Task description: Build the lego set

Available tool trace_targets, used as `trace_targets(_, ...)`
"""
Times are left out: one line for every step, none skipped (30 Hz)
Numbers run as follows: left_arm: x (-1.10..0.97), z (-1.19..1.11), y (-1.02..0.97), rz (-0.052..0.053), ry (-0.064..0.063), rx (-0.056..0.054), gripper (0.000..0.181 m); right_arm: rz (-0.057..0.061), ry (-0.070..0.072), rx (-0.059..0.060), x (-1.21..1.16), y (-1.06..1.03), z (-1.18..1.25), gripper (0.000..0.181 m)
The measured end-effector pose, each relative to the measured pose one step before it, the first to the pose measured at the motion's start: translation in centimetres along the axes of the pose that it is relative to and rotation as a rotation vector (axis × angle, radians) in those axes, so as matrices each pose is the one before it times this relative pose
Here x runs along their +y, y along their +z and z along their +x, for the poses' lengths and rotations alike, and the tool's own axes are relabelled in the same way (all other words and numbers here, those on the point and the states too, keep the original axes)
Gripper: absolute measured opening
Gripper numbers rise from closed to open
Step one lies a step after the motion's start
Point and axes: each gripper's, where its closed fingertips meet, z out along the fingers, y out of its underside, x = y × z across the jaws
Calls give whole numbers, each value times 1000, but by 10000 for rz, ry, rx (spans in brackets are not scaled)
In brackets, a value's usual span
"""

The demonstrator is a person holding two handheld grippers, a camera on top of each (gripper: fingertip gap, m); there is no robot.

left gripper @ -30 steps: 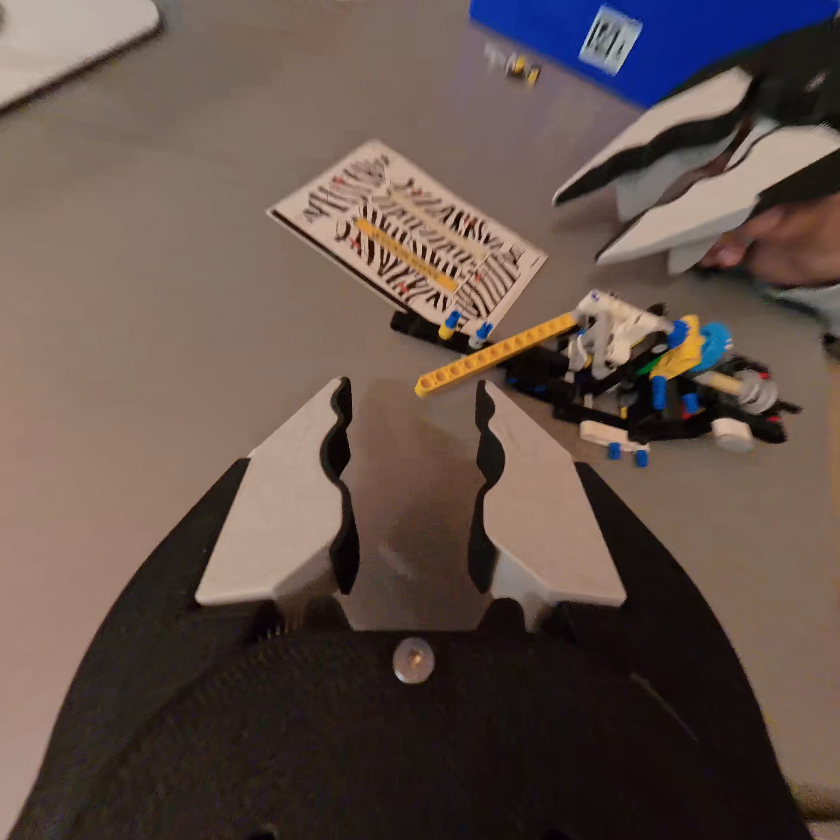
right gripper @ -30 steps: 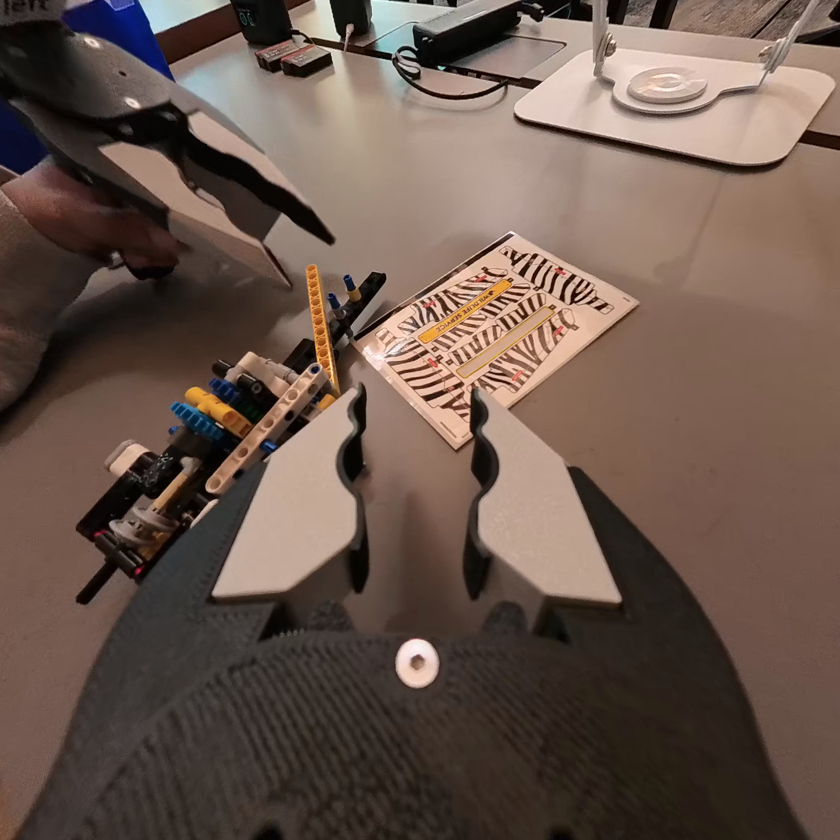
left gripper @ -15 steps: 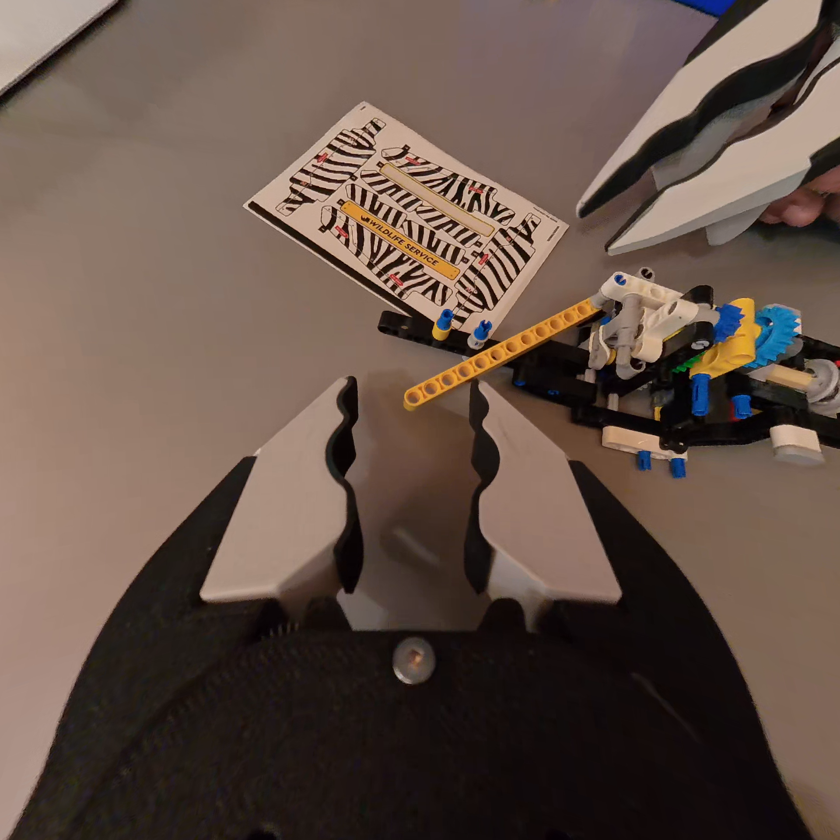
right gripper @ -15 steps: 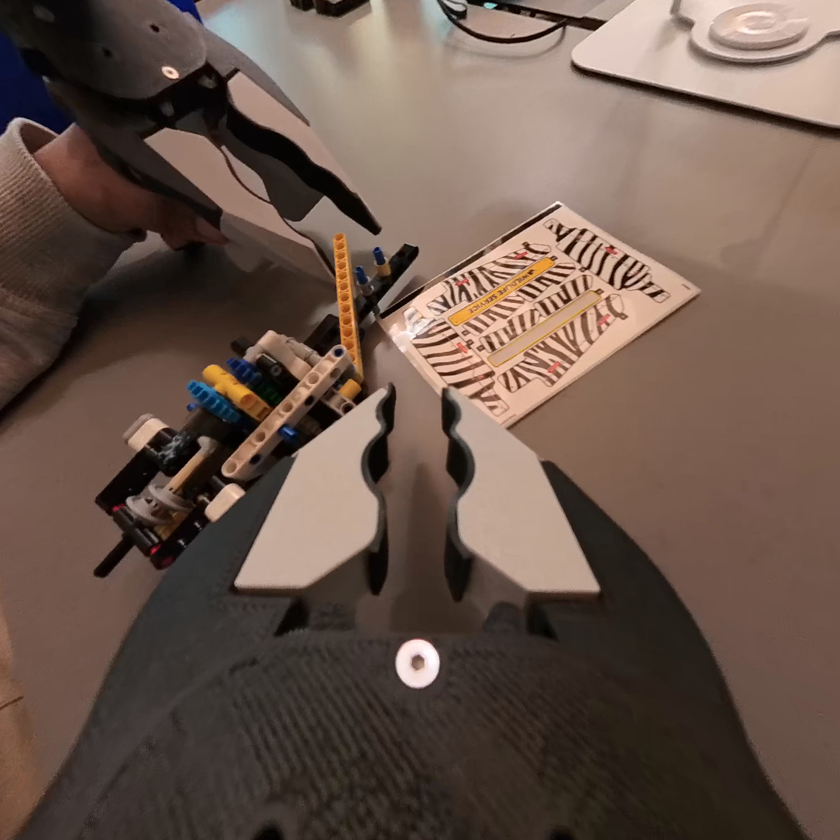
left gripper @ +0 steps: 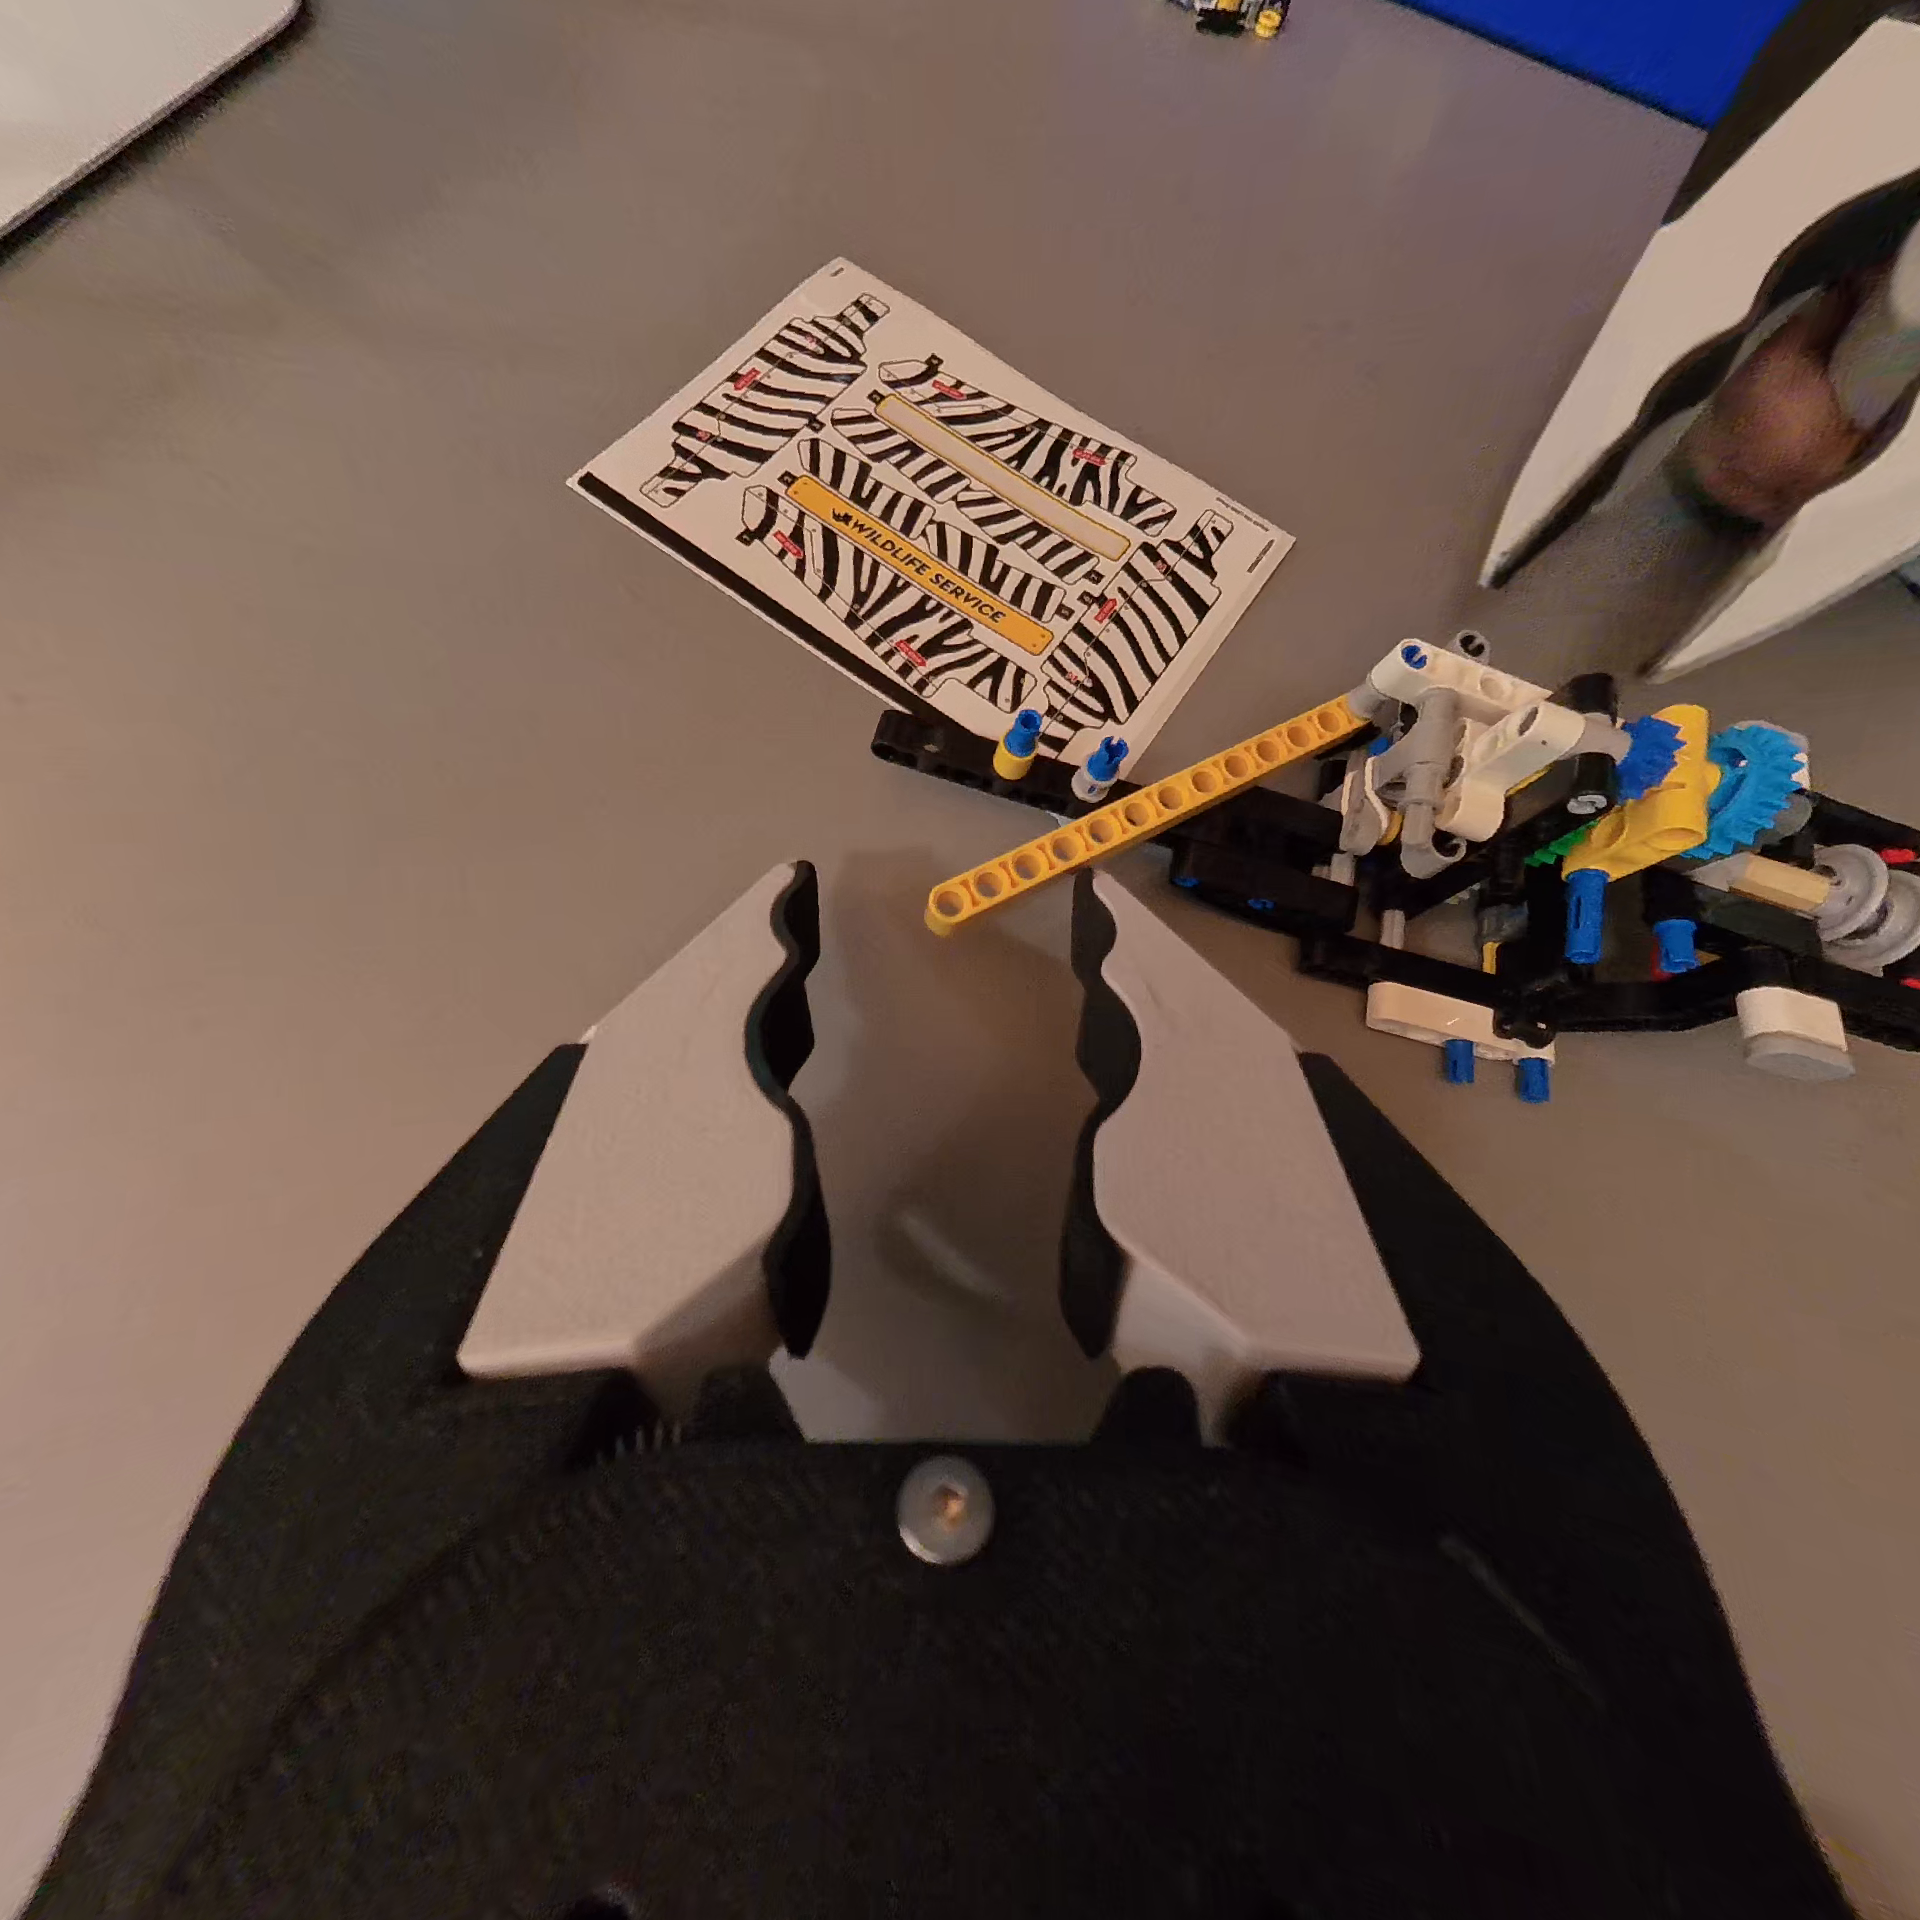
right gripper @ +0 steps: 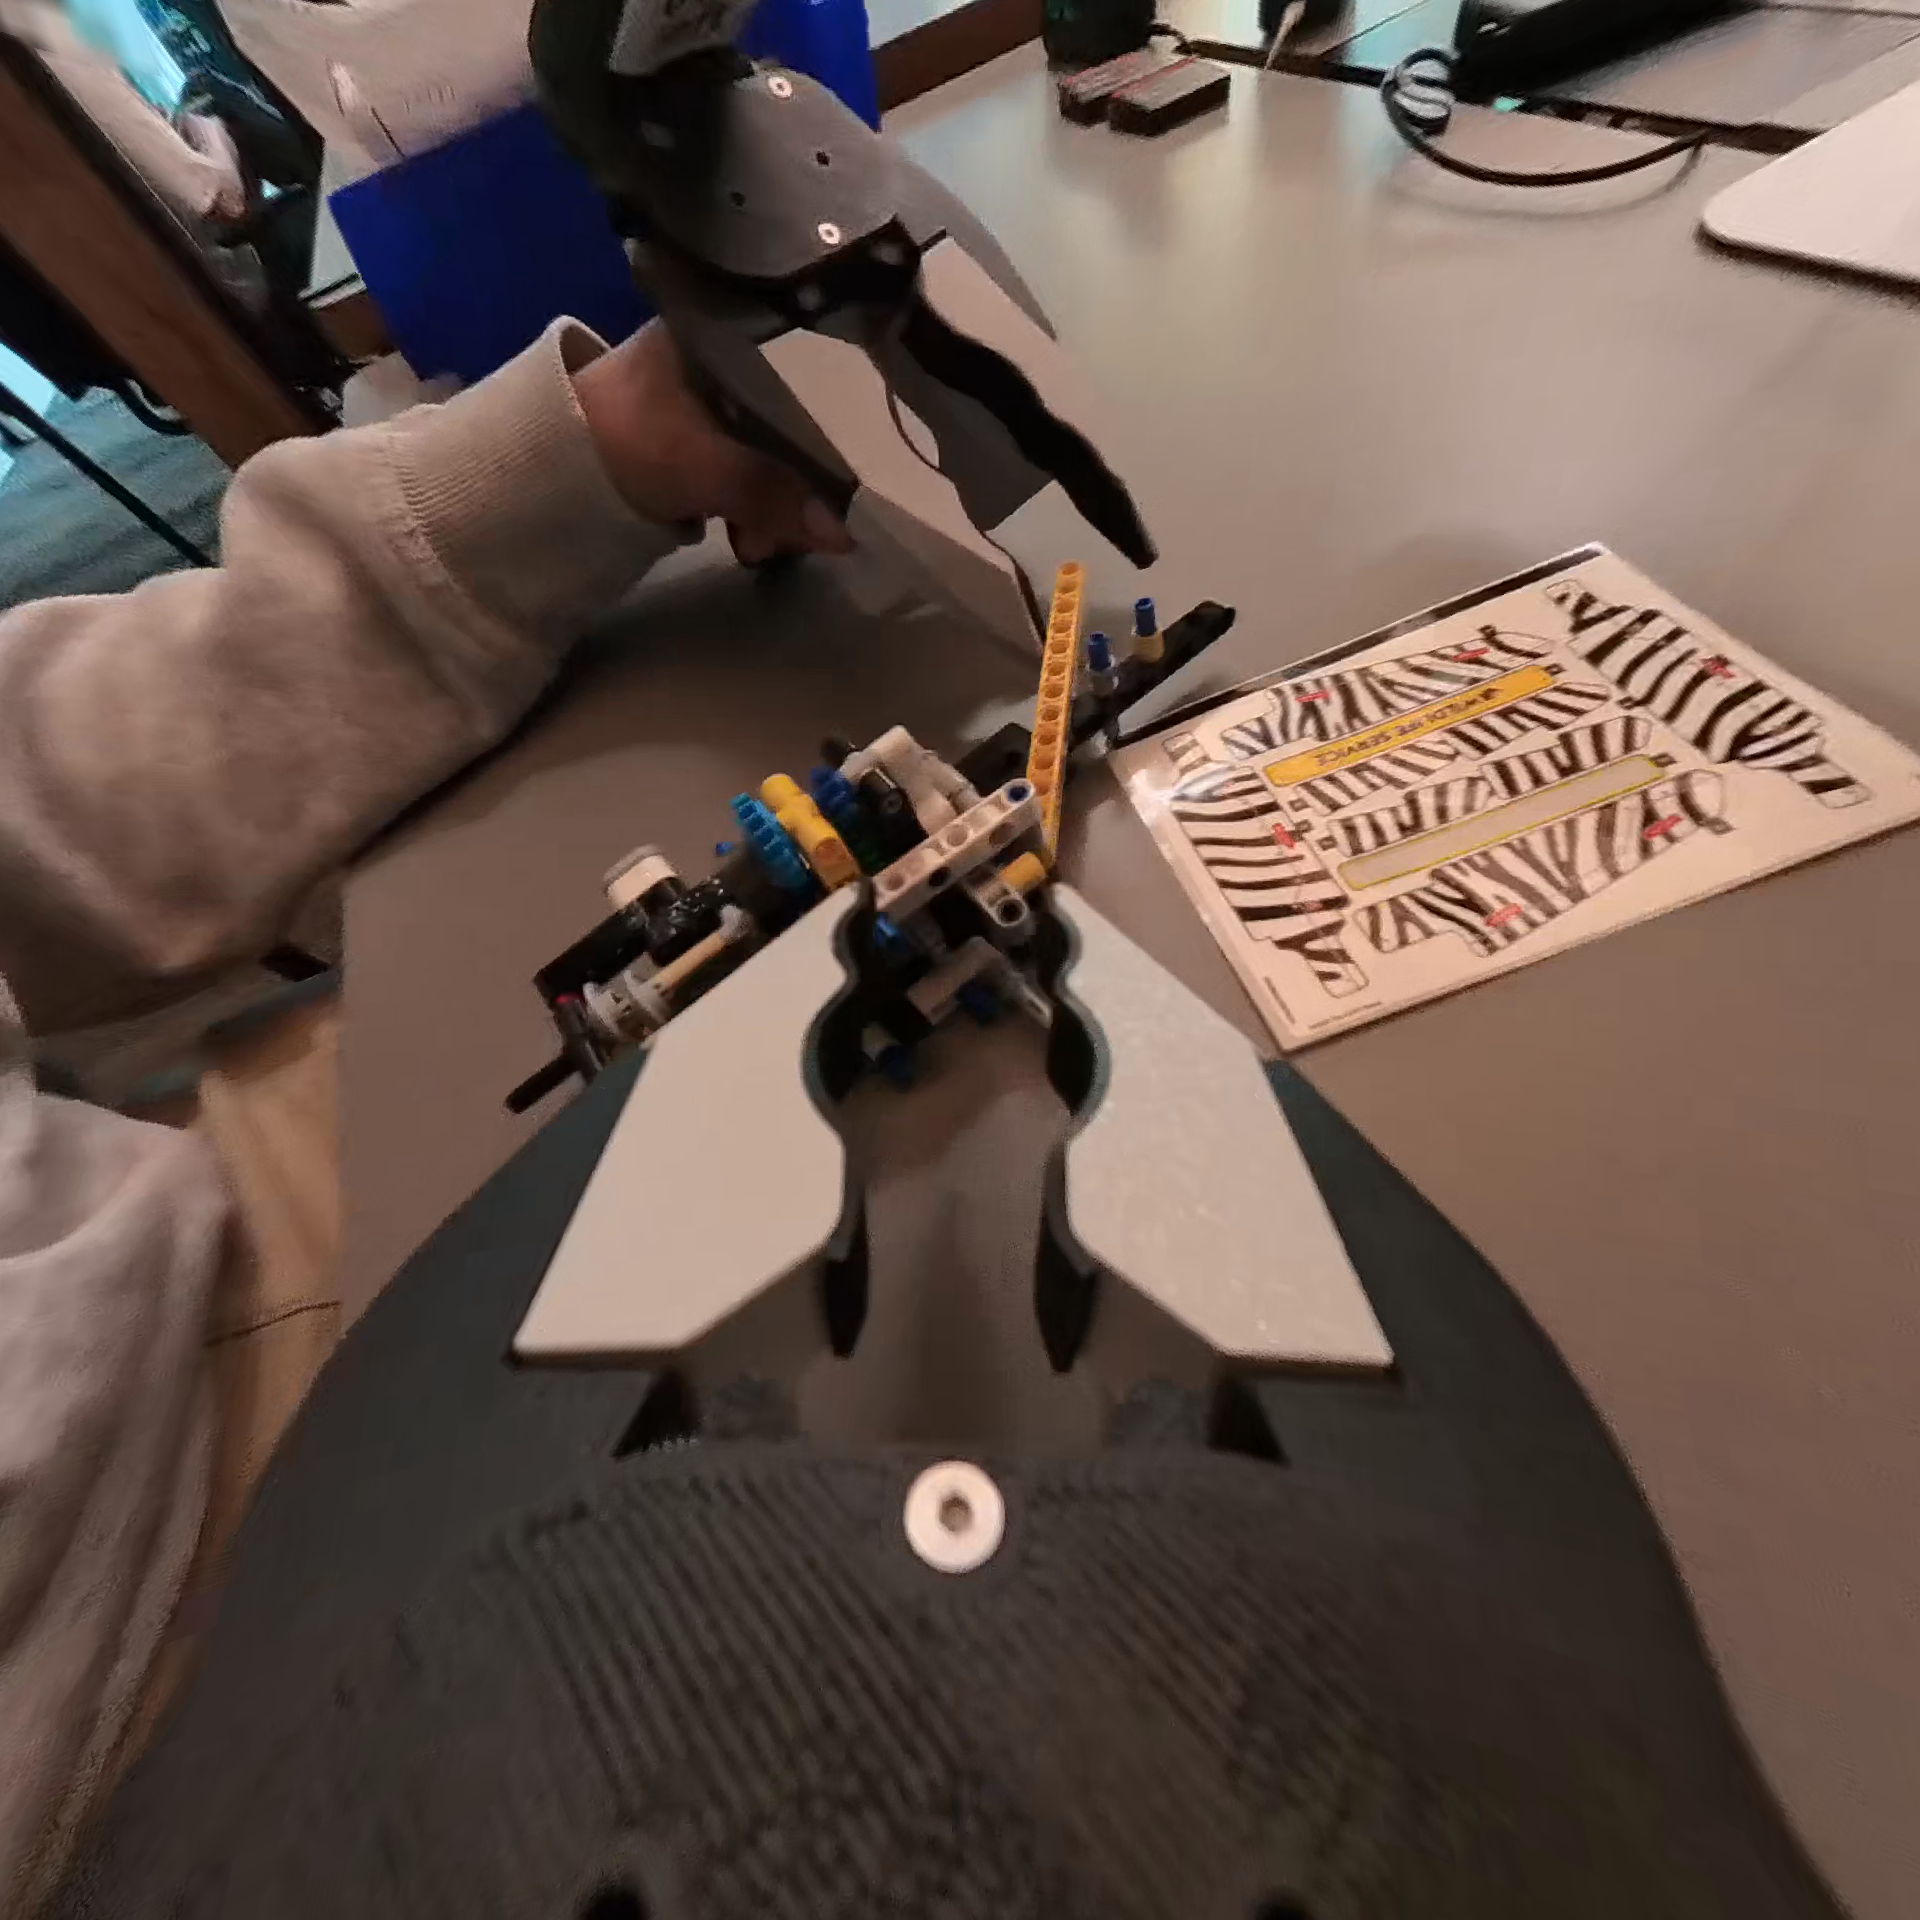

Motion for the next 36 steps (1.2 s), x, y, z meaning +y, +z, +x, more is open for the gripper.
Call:
trace_targets(26, 10, 14, -13, 3, 6, 49, 49, 25, -99, -76, -75, 16, 31)
trace_targets(28, 2, 30, -29, 10, -3, 49, -22, -15, -27, -8, 30, 77, 30)
trace_targets(43, 11, 38, -37, 14, -7, 49, -128, -16, 148, 132, 128, 302, 29)
trace_targets(39, 7, 36, -29, 15, -11, 48, -202, -80, 143, 224, 220, 237, 27)
trace_targets(13, 8, 19, -16, 14, -2, 48, -239, -128, 202, 267, 273, 263, 22)
trace_targets(4, 6, 1, -4, 3, -1, 48, -254, -186, 180, 294, 305, 177, 20)
trace_targets(-1, -14, -4, 3, -11, -2, 48, -250, -239, 76, 285, 302, -43, 19)
trace_targets(1, -15, 6, 3, -16, 4, 48, -224, -245, 86, 261, 280, -75, 17)
trace_targets(-2, -2, -1, 3, -8, 1, 48, -191, -248, 137, 218, 250, -34, 15)
trace_targets(3, -11, -2, -2, 1, -7, 48, -143, -254, 209, 147, 202, 51, 13)
trace_targets(10, -8, 18, -13, 3, -12, 48, -75, -260, 266, 60, 132, 145, 10)
trace_targets(21, -29, 26, -20, 2, -24, 48, -13, -256, 113, -23, 63, -45, 10)
trace_targets(22, -38, 20, -15, -5, -30, 48, 22, -191, 8, -64, 27, -130, 9)
trace_targets(4, -55, 21, -15, -15, -30, 48, 26, -113, -49, -67, 24, -150, 9)
trace_targets(18, -36, 23, -16, -9, -22, 48, -3, -63, -58, -18, 27, -109, 9)
trace_targets(-11, -17, 12, 2, 1, -16, 48, -12, -32, -73, -3, 36, -94, 9)
trace_targets(-42, -28, 3, 18, 5, -26, 48, -14, 4, -39, 6, 29, -21, 9)
trace_targets(-41, -41, 2, 17, 10, -33, 48, -7, 7, -55, 1, 26, -49, 9)
trace_targets(-28, -14, 11, 12, 13, -24, 48, 5, -2, -74, -24, 12, -62, 8)
trace_targets(-40, -27, 27, 11, 13, -36, 48, -9, -13, -63, 5, 22, -69, 8)
trace_targets(-49, -38, 40, 11, 16, -54, 48, -19, -36, -78, 13, 40, -107, 8)
trace_targets(-75, -5, 59, 10, 29, -47, 48, -20, -51, -76, -1, 43, -120, 8)
trace_targets(-77, -17, 82, 9, 50, -70, 47, -26, -55, -64, 6, 59, -116, 8)
trace_targets(-93, -42, 85, 11, 58, -104, 47, -24, -61, -78, 3, 60, -129, 7)
trace_targets(-100, -50, 84, 17, 53, -106, 47, -12, -44, -43, -23, 64, -91, 7)
trace_targets(-83, -30, 85, 10, 54, -91, 46, -18, -26, -37, -3, 60, -55, 7)
trace_targets(-85, -37, 68, 11, 50, -94, 46, -19, -21, -82, -5, 46, -126, 7)
trace_targets(-104, 15, 75, 25, 39, -56, 46, -9, -14, -87, -15, 49, -127, 7)
trace_targets(-106, 19, 83, 20, 40, -64, 45, -17, -4, -46, -12, 55, -58, 7)
trace_targets(-80, -6, 98, 3, 37, -79, 45, -18, -9, -51, -4, 60, -84, 7)
trace_targets(-68, 12, 108, -8, 40, -76, 44, -8, -8, -39, -19, 54, -73, 7)
trace_targets(-45, -30, 103, -18, 35, -103, 44, -5, -4, -1, -30, 47, -12, 7)
trace_targets(-26, 7, 81, -21, 40, -65, 44, 4, -15, -13, -31, 39, -52, 7)
trace_targets(0, 99, 49, -21, 61, 11, 44, 19, -28, -5, -58, 23, -42, 7)
trace_targets(13, 45, 32, -18, 35, -2, 43, 16, -26, 20, -49, 30, -16, 7)
trace_targets(18, 6, 27, -19, 13, -4, 43, -3, -12, 25, -13, 39, -1, 7)
